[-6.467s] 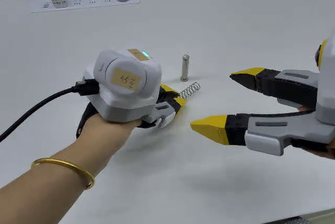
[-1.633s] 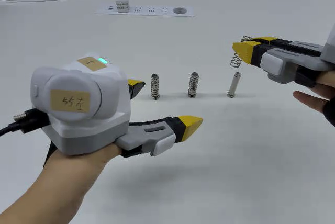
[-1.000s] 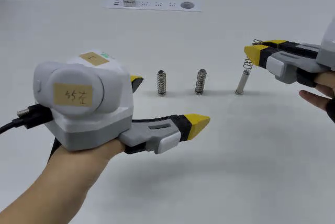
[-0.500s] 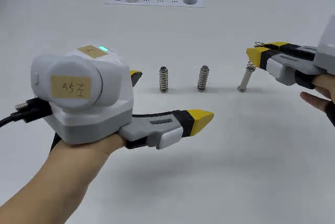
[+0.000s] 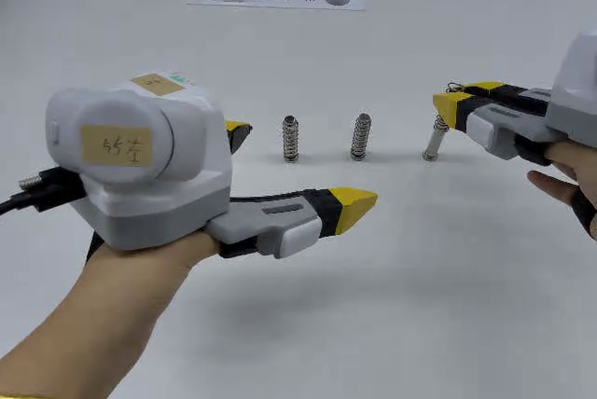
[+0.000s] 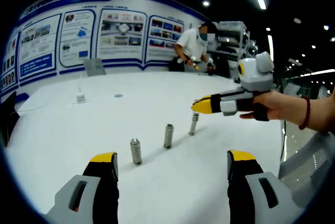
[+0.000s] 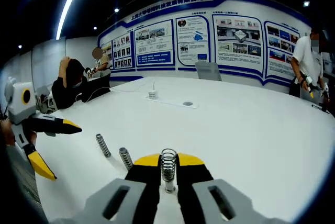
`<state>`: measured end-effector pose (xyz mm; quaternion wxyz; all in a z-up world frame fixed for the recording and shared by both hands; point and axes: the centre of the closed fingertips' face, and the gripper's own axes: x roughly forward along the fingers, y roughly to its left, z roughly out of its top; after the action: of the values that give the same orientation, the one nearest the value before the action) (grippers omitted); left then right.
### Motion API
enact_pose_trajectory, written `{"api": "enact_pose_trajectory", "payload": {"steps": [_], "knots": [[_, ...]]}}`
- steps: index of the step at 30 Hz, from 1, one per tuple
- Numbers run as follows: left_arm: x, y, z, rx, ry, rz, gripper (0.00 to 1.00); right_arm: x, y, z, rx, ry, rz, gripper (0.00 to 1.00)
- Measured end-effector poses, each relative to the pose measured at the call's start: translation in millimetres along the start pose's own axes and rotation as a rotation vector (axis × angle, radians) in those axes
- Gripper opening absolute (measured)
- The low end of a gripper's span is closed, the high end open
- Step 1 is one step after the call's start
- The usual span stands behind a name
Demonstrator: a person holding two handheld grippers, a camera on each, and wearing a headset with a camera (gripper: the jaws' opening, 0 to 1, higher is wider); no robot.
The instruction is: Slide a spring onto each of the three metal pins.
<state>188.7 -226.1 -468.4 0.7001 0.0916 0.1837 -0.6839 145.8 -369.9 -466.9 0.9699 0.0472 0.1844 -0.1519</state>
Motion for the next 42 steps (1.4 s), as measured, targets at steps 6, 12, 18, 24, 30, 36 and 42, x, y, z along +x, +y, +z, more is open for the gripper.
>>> {"api": "enact_pose_trajectory", "payload": {"steps": [6, 12, 18, 24, 30, 36, 42], "knots": [[-0.3, 1.2, 0.2, -0.001, 0.0, 0.003, 0.87, 0.1, 0.8, -5.2, -0.001, 0.018, -0.004, 0.12], [-0.2, 0.6, 0.1, 0.002, 0.001, 0.002, 0.87, 1.4, 3.8, -14.6, -0.001, 0.043, -0.005, 0.12], [-0.4, 1.7, -0.5, 0.002, 0.005, 0.006, 0.87, 2.0, 6.5, -23.8, 0.015, 0.065, -0.001, 0.12], [-0.3, 1.7, -1.1, 0.003, 0.008, 0.007, 0.86, 3.3, 8.4, -28.8, 0.024, 0.081, 0.005, 0.12], [-0.1, 1.8, -2.0, 0.007, 0.012, 0.007, 0.86, 5.4, 8.2, -32.8, 0.026, 0.09, 0.007, 0.12], [-0.2, 2.0, -2.1, 0.016, 0.014, 0.008, 0.86, 7.2, 7.8, -36.8, 0.028, 0.099, 0.01, 0.12], [-0.3, 2.7, -2.8, 0.019, 0.017, 0.01, 0.85, 8.8, 6.9, -38.9, 0.033, 0.099, 0.01, 0.12]]}}
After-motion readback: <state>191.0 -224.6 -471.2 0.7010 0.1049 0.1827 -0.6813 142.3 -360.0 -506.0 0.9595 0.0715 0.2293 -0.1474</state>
